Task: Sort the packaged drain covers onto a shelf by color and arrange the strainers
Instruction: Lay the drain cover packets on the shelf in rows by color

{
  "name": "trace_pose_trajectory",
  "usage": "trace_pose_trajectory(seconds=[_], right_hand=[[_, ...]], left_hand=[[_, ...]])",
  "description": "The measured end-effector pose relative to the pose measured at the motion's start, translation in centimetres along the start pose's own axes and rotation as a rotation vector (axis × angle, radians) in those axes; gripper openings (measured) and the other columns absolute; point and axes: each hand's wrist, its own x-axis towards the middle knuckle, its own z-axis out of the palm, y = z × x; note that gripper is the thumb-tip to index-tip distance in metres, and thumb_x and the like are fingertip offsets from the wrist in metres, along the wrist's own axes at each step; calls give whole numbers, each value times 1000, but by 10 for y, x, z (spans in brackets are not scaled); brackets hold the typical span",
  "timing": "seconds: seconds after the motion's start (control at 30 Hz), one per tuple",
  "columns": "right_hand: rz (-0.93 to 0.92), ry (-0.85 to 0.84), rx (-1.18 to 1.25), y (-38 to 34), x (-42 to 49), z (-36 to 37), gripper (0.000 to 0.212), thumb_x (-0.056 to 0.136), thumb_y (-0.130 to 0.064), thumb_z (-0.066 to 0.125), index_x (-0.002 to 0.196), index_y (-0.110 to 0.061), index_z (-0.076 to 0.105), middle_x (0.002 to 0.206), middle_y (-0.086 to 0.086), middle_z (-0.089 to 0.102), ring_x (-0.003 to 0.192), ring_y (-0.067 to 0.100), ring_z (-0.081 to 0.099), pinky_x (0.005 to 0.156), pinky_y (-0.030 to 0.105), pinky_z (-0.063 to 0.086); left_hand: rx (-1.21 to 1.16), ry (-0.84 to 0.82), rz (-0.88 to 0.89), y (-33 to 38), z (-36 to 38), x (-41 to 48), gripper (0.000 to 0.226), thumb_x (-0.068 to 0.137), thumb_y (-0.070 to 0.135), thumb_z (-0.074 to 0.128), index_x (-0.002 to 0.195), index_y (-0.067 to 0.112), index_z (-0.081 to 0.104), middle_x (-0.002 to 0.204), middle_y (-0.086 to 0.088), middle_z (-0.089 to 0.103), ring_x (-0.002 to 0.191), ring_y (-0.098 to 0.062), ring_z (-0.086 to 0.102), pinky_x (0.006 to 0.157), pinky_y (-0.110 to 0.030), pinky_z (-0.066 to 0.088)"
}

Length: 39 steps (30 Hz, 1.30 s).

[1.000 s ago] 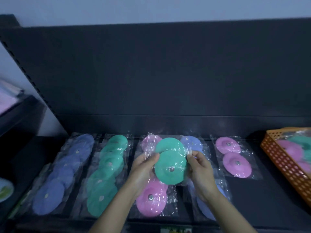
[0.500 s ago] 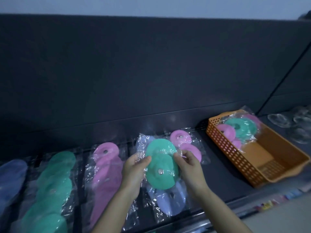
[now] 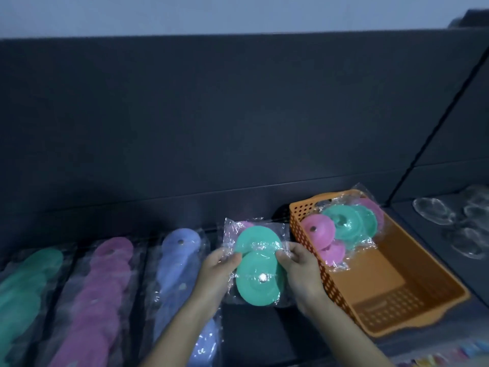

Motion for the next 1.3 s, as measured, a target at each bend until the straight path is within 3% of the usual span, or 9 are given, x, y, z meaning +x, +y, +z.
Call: trace_pose_trajectory(seconds=[0.1, 0.3, 0.5, 0.6, 0.8, 0.9, 1.0, 1.17, 1.3], right_hand=[[8, -34, -52, 2, 13, -30, 11, 92, -10, 56, 102, -8, 61, 80, 9, 68, 69, 19, 62, 67, 39, 55], [18, -10, -55, 6, 32, -63, 46, 93, -6, 55, 136, -19, 44, 70, 4, 59, 55, 14, 49, 47, 27, 44], [10, 63, -180, -3, 55, -98, 47, 92, -11, 56, 137, -14, 44, 112, 10, 63, 95, 25, 62, 85, 44, 54], [16, 120, -200, -9, 67, -110, 46, 92, -10, 55, 137, -9, 43, 105, 7, 62, 98, 27, 61, 91, 46, 51], [9, 103, -326, -6, 93, -102, 30, 92, -8, 55, 122, -4, 55, 92, 8, 65, 84, 22, 62, 76, 34, 54], [-29, 91, -430, -4, 106, -93, 32, 92, -8, 55, 124, -3, 54, 102, 10, 66, 92, 23, 62, 83, 37, 53], [-134, 100, -596, -3, 116, -90, 32, 92, -6, 54, 124, -2, 54, 94, 8, 63, 72, 15, 56, 65, 25, 48], [-207, 121, -722, 3, 134, -88, 37, 93, -5, 50, 129, -3, 50, 99, 13, 68, 62, 13, 57, 56, 25, 47], [-201, 184, -707, 7, 144, -83, 36, 92, 0, 44, 127, -1, 51, 96, 16, 67, 56, 8, 49, 49, 21, 36]], left_hand=[[152, 58, 91, -15, 28, 4, 14, 92, 24, 59, 92, 14, 69, 97, -10, 72, 89, -21, 65, 85, -41, 51], [464, 181, 249, -24, 53, 5, 34, 97, 40, 43, 90, 16, 65, 81, -5, 67, 75, -16, 59, 73, -36, 47], [887, 157, 464, -30, 46, 20, 20, 95, 8, 47, 97, 10, 67, 99, 0, 66, 90, -15, 60, 77, -21, 40], [1025, 115, 534, -25, 42, 27, 30, 92, 15, 40, 103, 6, 67, 107, -6, 66, 99, -22, 61, 85, -25, 42], [1266, -80, 523, -18, 37, 51, 42, 98, 24, 40, 138, 12, 44, 150, -2, 36, 145, -18, 17, 113, -21, 11], [1386, -123, 435, -19, 33, 57, 56, 99, 35, 39, 149, 20, 21, 159, 4, 10, 147, -15, -3, 117, -28, 4], [1462, -126, 428, -24, 31, 62, 59, 99, 40, 35, 151, 22, 13, 160, 5, -2, 146, -15, -11, 116, -28, -4], [1533, -75, 441, -36, 33, 66, 84, 77, 59, -4, 151, 23, 10, 160, 4, -4, 145, -16, -15, 112, -26, -14], [1525, -67, 439, -38, 33, 68, 91, 70, 59, -9, 151, 22, 10, 160, 5, -5, 145, -16, -15, 111, -27, -15]])
